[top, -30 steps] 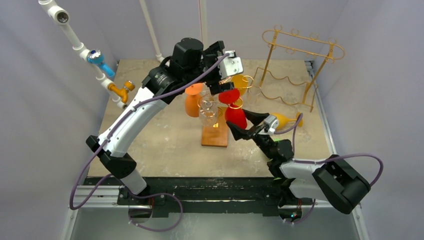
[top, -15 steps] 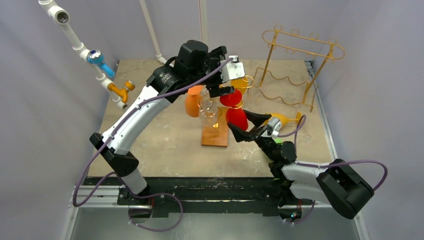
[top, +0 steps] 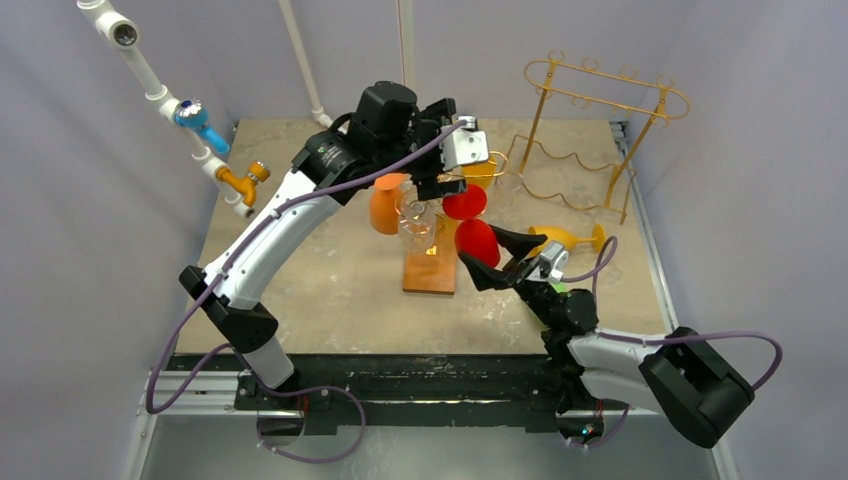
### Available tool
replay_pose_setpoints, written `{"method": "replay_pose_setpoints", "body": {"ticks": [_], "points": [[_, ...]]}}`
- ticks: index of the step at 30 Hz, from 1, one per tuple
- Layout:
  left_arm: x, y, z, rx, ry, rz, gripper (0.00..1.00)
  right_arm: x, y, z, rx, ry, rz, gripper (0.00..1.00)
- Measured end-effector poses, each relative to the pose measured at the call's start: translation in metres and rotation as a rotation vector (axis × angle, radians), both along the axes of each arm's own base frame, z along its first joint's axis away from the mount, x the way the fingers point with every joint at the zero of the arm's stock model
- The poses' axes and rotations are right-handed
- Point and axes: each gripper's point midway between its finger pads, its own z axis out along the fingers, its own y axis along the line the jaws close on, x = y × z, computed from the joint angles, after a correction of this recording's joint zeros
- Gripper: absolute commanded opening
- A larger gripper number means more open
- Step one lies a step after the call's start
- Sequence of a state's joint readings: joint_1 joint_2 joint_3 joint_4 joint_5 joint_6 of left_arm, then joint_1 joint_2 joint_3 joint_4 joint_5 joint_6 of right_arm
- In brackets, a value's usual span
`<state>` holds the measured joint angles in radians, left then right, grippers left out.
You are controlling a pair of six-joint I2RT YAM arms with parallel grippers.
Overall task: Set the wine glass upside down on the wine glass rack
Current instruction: Turn the wine glass upside down at the wine rack.
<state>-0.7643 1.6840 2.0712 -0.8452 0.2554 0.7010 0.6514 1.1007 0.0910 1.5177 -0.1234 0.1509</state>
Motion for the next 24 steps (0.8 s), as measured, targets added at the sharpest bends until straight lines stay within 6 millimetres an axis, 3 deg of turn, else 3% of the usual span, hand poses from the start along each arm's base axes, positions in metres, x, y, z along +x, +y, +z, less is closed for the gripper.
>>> {"method": "replay_pose_setpoints", "body": {"ticks": [13, 16, 20, 24], "points": [[-0.012, -0.003, 0.001, -0.007, 0.031, -0.053, 0.91, -0.002, -0.013, -0.006, 0.019, 0.020, -0.040, 0.51], [-0.014, -0.002, 0.003, -0.008, 0.033, -0.057, 0.91, 0.000, -0.016, -0.006, 0.029, 0.028, -0.054, 0.56], [-0.014, -0.002, 0.004, -0.008, 0.034, -0.057, 0.91, 0.005, -0.019, -0.009, 0.044, 0.049, -0.077, 0.76], [-0.014, -0.001, 0.004, -0.006, 0.033, -0.053, 0.91, 0.008, -0.019, -0.012, 0.060, 0.074, -0.082, 0.88]]}}
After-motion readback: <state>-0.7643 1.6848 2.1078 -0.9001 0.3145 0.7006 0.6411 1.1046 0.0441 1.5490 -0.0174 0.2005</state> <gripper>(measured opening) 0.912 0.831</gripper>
